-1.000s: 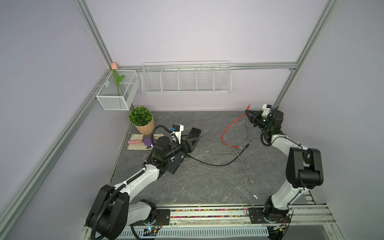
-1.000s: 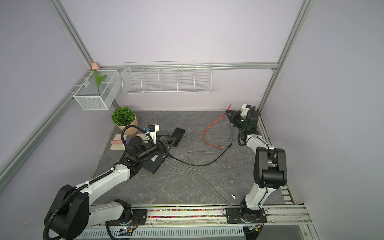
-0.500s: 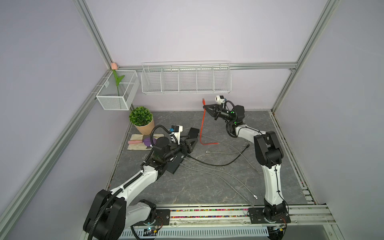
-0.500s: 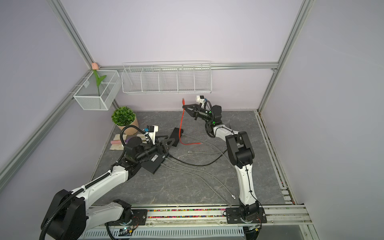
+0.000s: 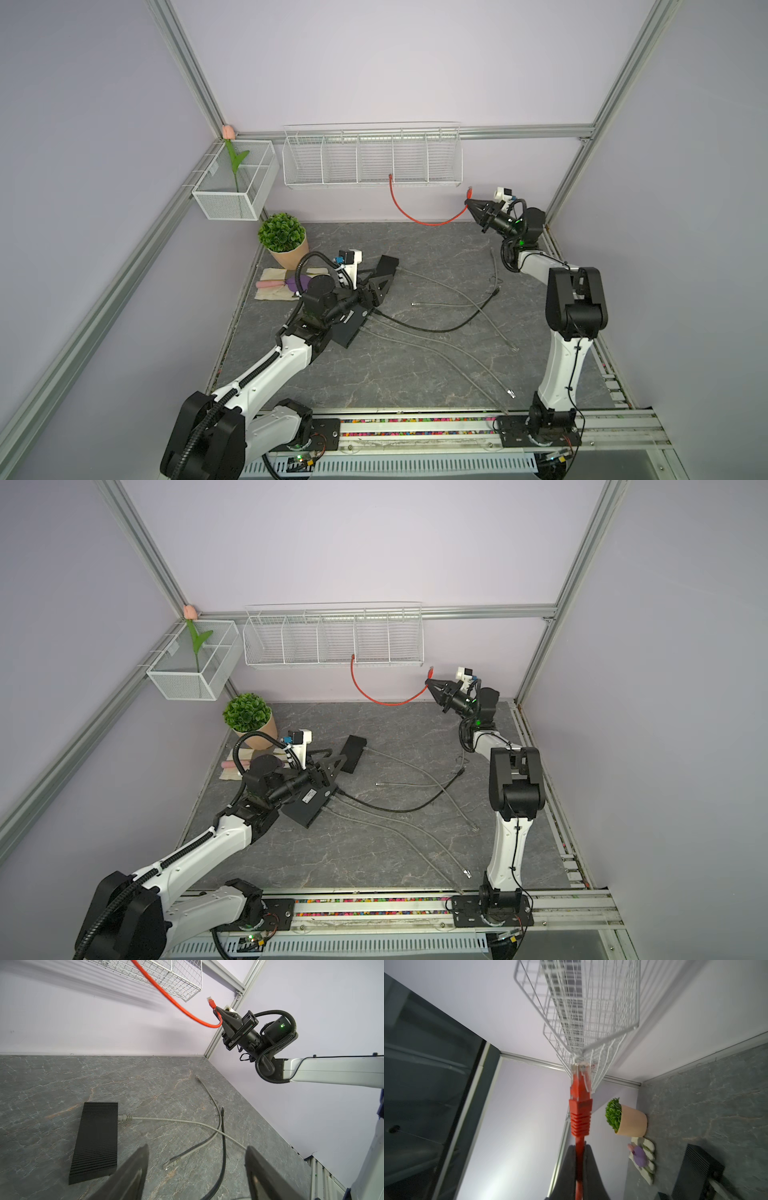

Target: Insert the plug into the switch port

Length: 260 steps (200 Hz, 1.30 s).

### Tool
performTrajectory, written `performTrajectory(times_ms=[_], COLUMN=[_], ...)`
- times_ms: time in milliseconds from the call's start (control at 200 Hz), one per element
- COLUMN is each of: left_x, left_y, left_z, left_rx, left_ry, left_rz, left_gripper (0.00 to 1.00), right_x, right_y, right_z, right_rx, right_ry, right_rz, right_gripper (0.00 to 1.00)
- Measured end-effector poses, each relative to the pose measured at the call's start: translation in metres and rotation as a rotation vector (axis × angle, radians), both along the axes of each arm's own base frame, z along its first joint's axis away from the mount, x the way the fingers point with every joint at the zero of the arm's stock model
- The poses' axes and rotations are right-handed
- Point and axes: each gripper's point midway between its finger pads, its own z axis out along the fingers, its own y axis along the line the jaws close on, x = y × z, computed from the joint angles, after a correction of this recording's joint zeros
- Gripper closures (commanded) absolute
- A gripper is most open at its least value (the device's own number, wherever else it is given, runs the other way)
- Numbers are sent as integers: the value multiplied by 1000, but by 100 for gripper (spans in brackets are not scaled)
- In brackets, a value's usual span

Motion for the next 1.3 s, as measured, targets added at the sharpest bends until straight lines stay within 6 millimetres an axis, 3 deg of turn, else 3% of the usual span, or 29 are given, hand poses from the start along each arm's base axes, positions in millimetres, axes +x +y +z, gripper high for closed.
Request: performTrajectory(times_ms=[65,135,255,375,525,620,795,965,1030,1115,1220,1300], left_x=[0,-1,-2,-4,-5,-6,-9,-9,-9,-9,-7,-7], left_y=[0,1,3,5,5,5,7,6,5,3,-1,-2], left_z=[-1,-1,5,12,15,16,19,22,24,25,18,12], left_rx=[3,5,0,-10,-17,-21,-26,-42,-50,-61,-61,-61], left_ry=[3,2,-11,-30,-39,-43,-53,-53,-58,-61,-40,-29], left_rz=[0,3,11,14,14,14,14,9,3,-9,-23,-28], left_gripper=[26,26,26,26,26,26,26,27,27,27,28,28], right_x=[-12,-30,-89,-152,-199,-218,-227,-201,-186,-166,-150,-143], right_y=[0,-11,-31,-34,-38,-50,-77,-103,-109,-105,-78,-52], right_z=[13,48,150,242,296,306,292,250,214,148,55,2], right_rx=[-79,-182,-351,-454,-572,-653,-813,-1018,-1107,-1229,-1400,-1527], right_ry=[-21,-100,-370,-641,-799,-834,-797,-681,-613,-520,-431,-410], right_rz=[-21,-101,-274,-381,-488,-579,-725,-819,-815,-754,-586,-464], right_gripper=[93,93,93,93,93,93,93,93,93,93,93,93])
